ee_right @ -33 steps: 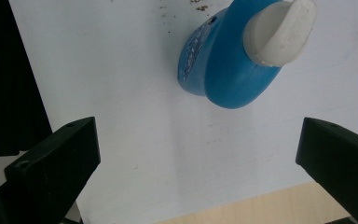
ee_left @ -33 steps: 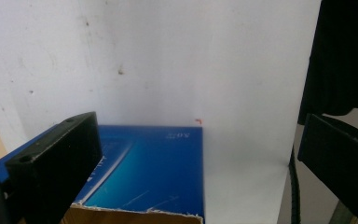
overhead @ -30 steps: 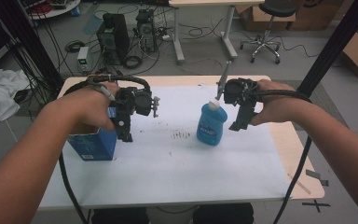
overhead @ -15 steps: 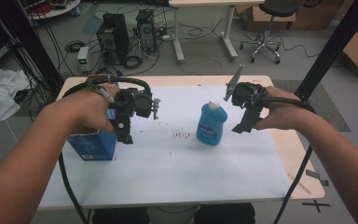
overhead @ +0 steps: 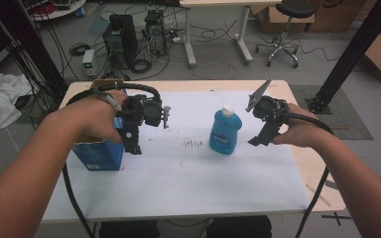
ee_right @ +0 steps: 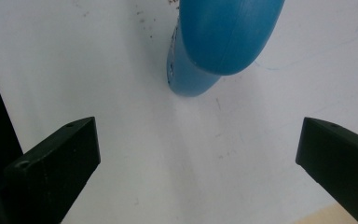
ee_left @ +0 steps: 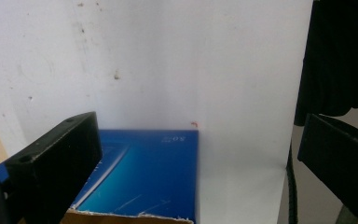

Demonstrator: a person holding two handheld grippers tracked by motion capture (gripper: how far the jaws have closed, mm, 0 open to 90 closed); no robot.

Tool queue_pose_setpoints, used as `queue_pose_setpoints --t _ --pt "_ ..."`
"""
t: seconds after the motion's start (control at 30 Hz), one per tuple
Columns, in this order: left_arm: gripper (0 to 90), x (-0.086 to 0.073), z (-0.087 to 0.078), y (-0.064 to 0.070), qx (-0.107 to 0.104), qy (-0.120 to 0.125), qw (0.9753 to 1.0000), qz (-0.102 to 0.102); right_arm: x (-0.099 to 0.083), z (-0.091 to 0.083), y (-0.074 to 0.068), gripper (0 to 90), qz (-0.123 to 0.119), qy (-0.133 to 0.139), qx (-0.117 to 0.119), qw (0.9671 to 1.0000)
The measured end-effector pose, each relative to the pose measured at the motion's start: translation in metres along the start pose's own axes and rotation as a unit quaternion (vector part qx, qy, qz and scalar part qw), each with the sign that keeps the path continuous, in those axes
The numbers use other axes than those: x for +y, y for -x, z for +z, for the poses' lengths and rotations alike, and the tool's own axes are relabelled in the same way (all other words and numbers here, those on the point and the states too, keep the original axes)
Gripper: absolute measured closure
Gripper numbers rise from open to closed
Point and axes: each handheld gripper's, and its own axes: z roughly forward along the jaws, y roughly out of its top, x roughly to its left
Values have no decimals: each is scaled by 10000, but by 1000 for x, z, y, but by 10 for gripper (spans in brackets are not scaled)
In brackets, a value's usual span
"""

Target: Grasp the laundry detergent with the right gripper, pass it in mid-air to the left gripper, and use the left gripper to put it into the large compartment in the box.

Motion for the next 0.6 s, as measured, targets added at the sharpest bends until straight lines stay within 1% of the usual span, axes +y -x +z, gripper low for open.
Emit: queue_pose_setpoints --t 0.07,0.13,0.3,0.4,0.6 --pt "1 0 0 0 -5 -24 10000 21 -3 6 2 0 83 141 17 9999" --pt "0 -1 0 1 -20 -20 10000 -2 -6 12 2 0 136 248 31 9996" --pt "0 -3 0 1 -24 -40 10000 -22 -12 26 4 0 267 405 76 9988" --pt "0 -5 0 1 -5 -26 10000 -33 -14 31 5 0 306 461 48 9985" --pt "0 -7 0 3 -19 -36 10000 -48 -16 38 6 0 401 722 63 9966"
